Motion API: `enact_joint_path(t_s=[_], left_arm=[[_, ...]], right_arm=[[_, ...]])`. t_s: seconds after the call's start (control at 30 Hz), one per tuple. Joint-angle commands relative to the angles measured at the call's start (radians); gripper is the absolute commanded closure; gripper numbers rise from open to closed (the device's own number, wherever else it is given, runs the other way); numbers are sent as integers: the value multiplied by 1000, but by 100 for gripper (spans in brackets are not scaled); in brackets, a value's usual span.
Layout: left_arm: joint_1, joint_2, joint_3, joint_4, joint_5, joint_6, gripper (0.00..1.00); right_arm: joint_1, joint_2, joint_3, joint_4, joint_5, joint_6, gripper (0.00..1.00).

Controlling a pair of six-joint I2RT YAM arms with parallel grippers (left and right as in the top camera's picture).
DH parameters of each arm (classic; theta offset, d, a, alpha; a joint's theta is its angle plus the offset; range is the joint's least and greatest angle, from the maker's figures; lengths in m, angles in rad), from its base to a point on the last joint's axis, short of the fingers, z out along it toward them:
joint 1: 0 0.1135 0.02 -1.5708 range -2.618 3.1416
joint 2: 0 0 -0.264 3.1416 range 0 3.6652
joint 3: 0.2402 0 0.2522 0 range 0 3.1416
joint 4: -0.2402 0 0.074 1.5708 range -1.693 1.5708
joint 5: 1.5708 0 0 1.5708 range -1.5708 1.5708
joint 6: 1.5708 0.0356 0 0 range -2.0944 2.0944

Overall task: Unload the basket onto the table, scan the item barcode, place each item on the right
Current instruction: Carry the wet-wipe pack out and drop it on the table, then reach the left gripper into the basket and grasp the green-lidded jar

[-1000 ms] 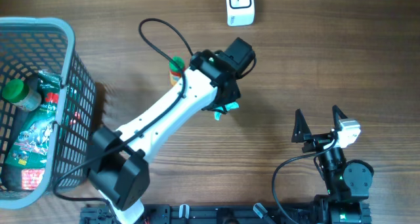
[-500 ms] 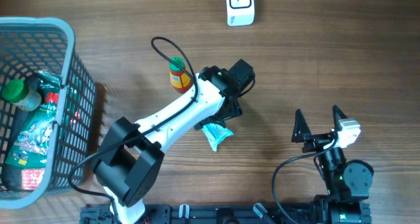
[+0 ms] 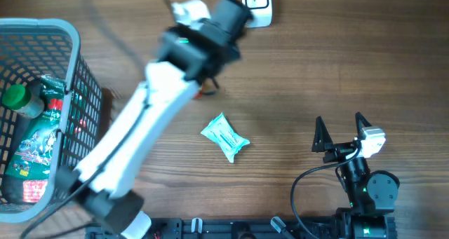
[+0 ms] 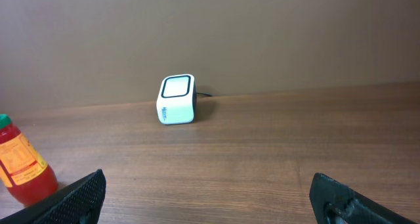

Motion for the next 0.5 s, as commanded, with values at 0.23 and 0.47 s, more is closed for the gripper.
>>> enact_joint_path(t_s=[0.23,0.47], left_arm=[[736,-297,20,-53,-156,-28,0],[1107,-162,-4,-157,53,-34,0]], right_arm=[[4,-6,0,5,10,19,0],[4,-6,0,5,10,19,0]])
